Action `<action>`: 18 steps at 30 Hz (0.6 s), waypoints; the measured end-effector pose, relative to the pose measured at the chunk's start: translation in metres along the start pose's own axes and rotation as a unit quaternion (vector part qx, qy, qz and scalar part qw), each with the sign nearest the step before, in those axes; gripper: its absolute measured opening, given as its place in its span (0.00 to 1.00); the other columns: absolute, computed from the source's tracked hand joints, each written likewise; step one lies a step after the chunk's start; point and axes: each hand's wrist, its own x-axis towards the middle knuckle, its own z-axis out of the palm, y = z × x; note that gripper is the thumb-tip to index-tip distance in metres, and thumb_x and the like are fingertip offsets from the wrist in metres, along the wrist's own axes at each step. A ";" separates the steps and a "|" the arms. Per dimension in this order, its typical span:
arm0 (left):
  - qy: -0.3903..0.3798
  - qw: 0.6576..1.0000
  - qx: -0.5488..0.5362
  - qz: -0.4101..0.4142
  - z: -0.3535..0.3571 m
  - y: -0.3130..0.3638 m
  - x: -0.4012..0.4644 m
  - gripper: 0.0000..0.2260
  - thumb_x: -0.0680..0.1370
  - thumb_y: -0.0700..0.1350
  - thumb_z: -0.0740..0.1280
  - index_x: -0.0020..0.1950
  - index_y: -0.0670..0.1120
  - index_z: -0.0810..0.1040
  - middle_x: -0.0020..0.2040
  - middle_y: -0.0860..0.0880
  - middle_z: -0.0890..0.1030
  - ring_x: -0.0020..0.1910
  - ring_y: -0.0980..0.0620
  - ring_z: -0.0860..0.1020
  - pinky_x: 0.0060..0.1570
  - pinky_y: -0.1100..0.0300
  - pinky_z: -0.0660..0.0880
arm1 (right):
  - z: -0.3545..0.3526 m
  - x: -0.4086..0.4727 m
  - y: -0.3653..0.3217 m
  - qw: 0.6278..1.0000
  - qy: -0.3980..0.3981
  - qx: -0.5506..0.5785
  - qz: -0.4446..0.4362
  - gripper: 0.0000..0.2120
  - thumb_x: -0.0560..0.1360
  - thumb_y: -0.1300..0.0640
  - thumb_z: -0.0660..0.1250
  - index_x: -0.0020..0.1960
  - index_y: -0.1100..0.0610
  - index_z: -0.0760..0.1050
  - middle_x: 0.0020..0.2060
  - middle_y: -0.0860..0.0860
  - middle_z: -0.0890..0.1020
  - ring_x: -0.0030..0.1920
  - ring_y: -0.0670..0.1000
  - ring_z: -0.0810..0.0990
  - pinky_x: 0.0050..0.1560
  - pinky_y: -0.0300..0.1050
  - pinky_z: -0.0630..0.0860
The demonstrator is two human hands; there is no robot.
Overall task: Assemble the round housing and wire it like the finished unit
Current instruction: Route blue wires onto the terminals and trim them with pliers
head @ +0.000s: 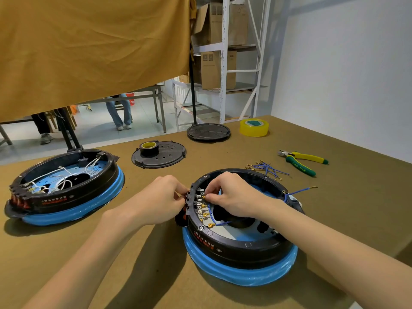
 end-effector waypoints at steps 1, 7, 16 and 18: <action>0.000 1.000 0.001 -0.001 0.000 0.000 0.000 0.11 0.82 0.44 0.65 0.55 0.56 0.86 0.46 0.64 0.81 0.46 0.60 0.81 0.48 0.58 0.83 | 0.000 0.001 -0.001 1.000 0.001 -0.001 -0.002 0.07 0.80 0.56 0.69 0.54 0.55 0.86 0.47 0.47 0.86 0.43 0.41 0.80 0.43 0.34 0.72; 0.009 1.000 0.013 -0.003 0.001 0.002 0.000 0.10 0.82 0.44 0.65 0.54 0.55 0.86 0.47 0.61 0.82 0.45 0.60 0.80 0.45 0.62 0.82 | 0.001 0.001 -0.007 1.000 -0.004 -0.013 -0.004 0.08 0.81 0.57 0.68 0.55 0.56 0.85 0.46 0.49 0.86 0.46 0.47 0.82 0.48 0.42 0.76; 0.021 1.000 0.008 -0.003 0.003 -0.005 0.003 0.12 0.82 0.43 0.65 0.60 0.54 0.85 0.47 0.64 0.79 0.46 0.66 0.78 0.42 0.71 0.77 | -0.005 -0.017 -0.008 0.999 -0.013 -0.015 -0.033 0.05 0.77 0.50 0.72 0.52 0.47 0.83 0.47 0.41 0.79 0.48 0.41 0.75 0.51 0.43 0.75; 0.019 1.000 0.002 -0.003 0.003 -0.005 0.002 0.12 0.82 0.44 0.65 0.58 0.56 0.85 0.45 0.65 0.79 0.45 0.63 0.80 0.44 0.64 0.82 | -0.004 -0.016 -0.009 0.999 -0.008 -0.020 -0.031 0.07 0.77 0.48 0.72 0.53 0.47 0.85 0.43 0.37 0.75 0.47 0.40 0.74 0.50 0.41 0.72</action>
